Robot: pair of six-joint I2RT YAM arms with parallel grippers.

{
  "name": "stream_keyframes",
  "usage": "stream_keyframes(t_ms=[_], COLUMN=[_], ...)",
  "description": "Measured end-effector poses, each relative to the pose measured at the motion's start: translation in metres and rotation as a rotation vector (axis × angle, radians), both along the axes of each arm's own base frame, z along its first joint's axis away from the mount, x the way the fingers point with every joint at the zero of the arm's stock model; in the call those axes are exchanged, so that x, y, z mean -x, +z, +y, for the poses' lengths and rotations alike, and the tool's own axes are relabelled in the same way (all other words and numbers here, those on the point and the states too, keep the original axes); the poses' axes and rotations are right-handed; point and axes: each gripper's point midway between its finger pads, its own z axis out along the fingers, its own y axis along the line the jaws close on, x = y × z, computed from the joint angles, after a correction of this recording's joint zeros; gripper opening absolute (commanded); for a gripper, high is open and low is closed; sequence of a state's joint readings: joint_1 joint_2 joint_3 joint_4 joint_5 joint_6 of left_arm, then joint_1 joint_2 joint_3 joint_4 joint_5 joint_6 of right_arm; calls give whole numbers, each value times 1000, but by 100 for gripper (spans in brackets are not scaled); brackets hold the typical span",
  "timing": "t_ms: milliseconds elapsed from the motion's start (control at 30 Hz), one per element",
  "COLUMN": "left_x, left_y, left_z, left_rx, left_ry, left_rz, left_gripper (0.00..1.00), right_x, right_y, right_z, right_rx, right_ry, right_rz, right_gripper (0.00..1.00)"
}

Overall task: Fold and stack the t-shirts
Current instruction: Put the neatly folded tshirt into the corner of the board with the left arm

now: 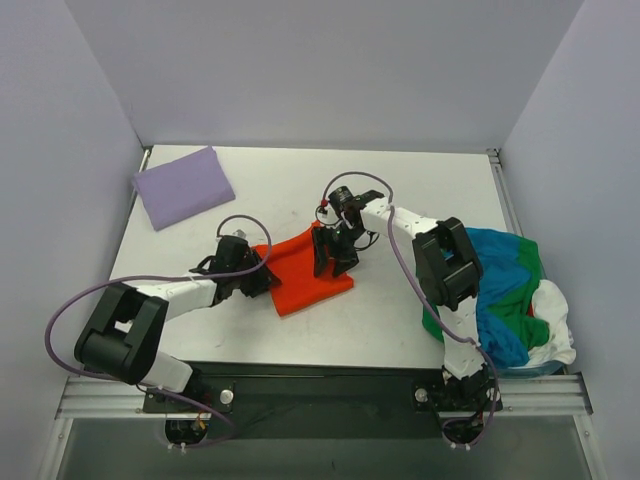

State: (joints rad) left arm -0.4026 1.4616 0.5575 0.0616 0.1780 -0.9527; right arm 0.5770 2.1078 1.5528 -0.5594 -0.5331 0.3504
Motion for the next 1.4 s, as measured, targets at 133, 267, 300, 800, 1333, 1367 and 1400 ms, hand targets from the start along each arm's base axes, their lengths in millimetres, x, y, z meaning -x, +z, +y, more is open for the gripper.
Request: stream_keyframes(t_ms=[133, 267, 300, 800, 1333, 1367, 1400], left_x=[-1, -5, -6, -56, -129, -137, -146], left_y=[-6, -6, -6, 41, 61, 63, 64], left_z=[4, 6, 8, 53, 68, 67, 66], left_rx=[-70, -140, -165, -631, -952, -958, -960], left_ry=[-9, -37, -43, -196, -377, -380, -379], left_rz=[32, 51, 56, 28, 47, 42, 33], left_gripper=[10, 0, 0, 0, 0, 0, 0], right_x=[0, 1, 2, 16, 15, 13, 11], right_y=[0, -1, -1, 16, 33, 33, 33], right_z=[0, 0, 0, -36, -68, -71, -74], right_rx=[-3, -4, -4, 37, 60, 64, 70], right_ry=[0, 0, 1, -36, -109, -118, -127], right_rz=[1, 5, 7, -19, -44, -43, -42], right_gripper=[55, 55, 55, 57, 57, 57, 57])
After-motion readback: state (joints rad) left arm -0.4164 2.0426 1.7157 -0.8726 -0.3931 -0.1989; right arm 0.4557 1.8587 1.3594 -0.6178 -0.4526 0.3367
